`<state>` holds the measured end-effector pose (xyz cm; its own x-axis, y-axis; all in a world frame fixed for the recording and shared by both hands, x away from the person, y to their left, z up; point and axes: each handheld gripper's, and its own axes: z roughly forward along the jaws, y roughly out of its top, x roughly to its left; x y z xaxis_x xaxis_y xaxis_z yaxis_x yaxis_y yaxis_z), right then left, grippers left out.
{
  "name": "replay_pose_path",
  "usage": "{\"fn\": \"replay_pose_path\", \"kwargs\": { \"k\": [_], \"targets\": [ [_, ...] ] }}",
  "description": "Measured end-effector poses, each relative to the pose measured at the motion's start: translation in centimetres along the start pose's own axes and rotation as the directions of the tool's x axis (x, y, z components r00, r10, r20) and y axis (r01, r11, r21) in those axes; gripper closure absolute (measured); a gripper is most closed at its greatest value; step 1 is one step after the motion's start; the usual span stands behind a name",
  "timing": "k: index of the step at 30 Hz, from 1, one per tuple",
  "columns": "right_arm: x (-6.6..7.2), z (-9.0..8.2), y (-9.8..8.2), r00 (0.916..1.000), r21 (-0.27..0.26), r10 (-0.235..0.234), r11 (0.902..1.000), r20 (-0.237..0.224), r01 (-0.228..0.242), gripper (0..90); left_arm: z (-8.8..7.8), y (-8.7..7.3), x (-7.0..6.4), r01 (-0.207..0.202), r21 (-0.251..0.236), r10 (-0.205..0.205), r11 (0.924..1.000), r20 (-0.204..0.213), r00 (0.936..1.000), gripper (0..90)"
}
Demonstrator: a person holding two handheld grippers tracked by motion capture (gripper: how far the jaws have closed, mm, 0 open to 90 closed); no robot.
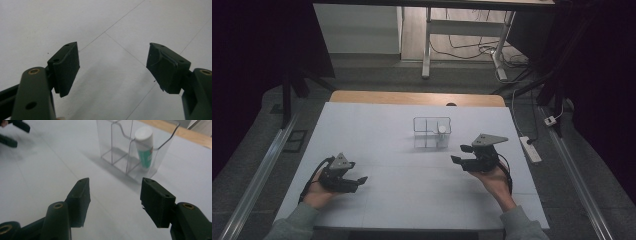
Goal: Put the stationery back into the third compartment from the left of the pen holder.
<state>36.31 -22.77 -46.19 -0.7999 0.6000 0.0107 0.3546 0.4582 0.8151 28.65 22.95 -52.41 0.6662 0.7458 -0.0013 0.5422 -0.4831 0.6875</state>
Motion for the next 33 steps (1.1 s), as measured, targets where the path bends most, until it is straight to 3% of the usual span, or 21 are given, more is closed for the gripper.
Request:
{"fn": "replay_pose_path", "kwargs": {
  "k": [8,19,33],
  "targets": [
    [0.5,-1.1,-2.2,0.9996,0.041,-0.027,0.9988,0.0,0.027,38.7,-0.1,0.0,0.0,0.004,-0.003,-0.004,1.0,-0.001,1.0,26.4],
    [-0.5,-2.7,-5.2,0.9997,0.081,0.014,0.9966,0.02,-0.015,33.5,-0.1,0.0,0.0,0.008,-0.005,-0.008,1.0,-0.004,1.0,26.3],
    [-0.7,-2.7,-5.9,0.9991,0.076,0.031,0.9965,0.03,-0.033,31.8,-0.2,0.0,-0.1,0.008,-0.01,-0.008,0.9999,-0.003,1.0,26.3]
  ]
}}
